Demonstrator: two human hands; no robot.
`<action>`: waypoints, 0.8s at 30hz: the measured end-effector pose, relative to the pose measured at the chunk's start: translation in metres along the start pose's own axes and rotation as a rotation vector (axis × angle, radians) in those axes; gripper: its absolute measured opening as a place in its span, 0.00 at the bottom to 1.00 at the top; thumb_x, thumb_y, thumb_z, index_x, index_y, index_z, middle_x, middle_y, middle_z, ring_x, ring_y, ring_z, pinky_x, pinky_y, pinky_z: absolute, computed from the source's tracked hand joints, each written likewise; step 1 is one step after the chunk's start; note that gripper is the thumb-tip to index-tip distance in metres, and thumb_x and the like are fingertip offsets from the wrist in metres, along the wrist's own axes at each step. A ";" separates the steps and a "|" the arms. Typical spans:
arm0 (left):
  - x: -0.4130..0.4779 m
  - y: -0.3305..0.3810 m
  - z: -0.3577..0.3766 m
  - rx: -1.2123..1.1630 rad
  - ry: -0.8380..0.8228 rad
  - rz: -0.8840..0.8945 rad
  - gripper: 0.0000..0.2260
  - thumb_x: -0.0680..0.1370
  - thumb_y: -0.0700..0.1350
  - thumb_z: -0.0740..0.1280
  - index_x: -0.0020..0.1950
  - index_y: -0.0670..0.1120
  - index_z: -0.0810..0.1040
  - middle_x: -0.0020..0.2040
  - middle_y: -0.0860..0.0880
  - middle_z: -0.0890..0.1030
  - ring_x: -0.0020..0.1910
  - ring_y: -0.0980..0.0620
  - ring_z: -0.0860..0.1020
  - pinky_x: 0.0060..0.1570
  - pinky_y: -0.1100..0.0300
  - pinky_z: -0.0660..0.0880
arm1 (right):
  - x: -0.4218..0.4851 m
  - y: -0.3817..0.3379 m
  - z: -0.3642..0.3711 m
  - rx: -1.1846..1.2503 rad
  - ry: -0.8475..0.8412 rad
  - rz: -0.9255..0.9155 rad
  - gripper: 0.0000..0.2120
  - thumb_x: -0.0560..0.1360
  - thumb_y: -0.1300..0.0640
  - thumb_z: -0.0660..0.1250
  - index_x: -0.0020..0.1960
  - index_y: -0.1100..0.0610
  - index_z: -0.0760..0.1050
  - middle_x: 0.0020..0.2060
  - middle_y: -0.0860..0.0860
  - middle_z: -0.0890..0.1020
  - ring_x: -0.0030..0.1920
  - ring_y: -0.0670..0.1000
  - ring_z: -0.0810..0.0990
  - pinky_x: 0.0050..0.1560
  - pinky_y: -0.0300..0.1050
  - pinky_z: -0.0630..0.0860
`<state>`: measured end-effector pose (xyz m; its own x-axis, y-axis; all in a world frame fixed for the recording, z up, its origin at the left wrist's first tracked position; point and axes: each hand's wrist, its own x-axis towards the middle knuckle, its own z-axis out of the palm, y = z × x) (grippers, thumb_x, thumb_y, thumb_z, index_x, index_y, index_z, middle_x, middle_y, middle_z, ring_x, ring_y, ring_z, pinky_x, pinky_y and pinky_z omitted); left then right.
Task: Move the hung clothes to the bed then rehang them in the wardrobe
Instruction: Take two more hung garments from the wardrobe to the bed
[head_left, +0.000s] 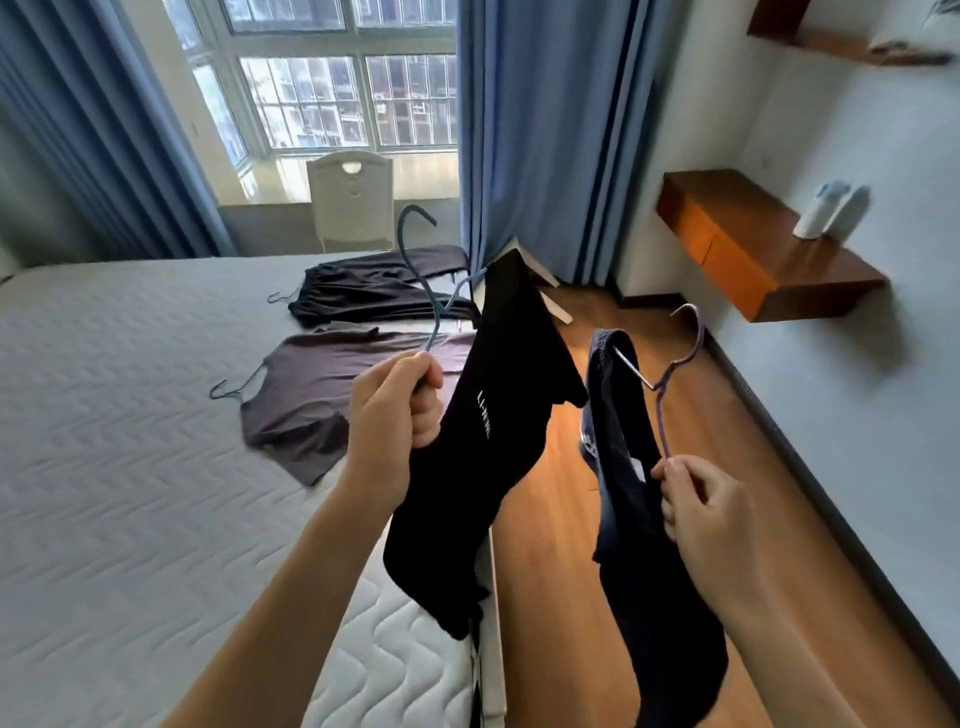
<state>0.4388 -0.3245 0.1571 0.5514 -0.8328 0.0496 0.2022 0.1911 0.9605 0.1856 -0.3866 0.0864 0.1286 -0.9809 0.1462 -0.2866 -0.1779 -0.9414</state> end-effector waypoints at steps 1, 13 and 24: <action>0.002 -0.001 0.003 -0.024 0.005 0.003 0.15 0.80 0.36 0.56 0.33 0.41 0.68 0.22 0.54 0.60 0.19 0.58 0.55 0.21 0.70 0.52 | 0.003 0.001 0.003 -0.004 0.012 -0.005 0.16 0.81 0.62 0.58 0.35 0.61 0.74 0.20 0.48 0.68 0.20 0.46 0.66 0.22 0.37 0.64; 0.027 -0.046 -0.066 -0.256 0.337 -0.048 0.15 0.78 0.37 0.56 0.32 0.44 0.68 0.21 0.54 0.59 0.18 0.58 0.55 0.20 0.68 0.49 | 0.036 0.022 0.058 -0.058 -0.029 -0.001 0.15 0.81 0.59 0.57 0.38 0.55 0.76 0.22 0.47 0.69 0.23 0.51 0.65 0.25 0.44 0.62; 0.038 -0.160 -0.297 -0.048 0.642 -0.196 0.14 0.76 0.34 0.57 0.30 0.42 0.66 0.20 0.53 0.59 0.18 0.56 0.55 0.22 0.68 0.51 | -0.009 0.037 0.234 -0.119 -0.120 0.075 0.15 0.81 0.56 0.57 0.39 0.50 0.76 0.23 0.50 0.68 0.24 0.53 0.64 0.24 0.51 0.63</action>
<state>0.6679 -0.2319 -0.0760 0.8697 -0.3834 -0.3108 0.3747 0.1031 0.9214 0.3963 -0.3659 -0.0208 0.2130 -0.9765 0.0326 -0.4091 -0.1195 -0.9046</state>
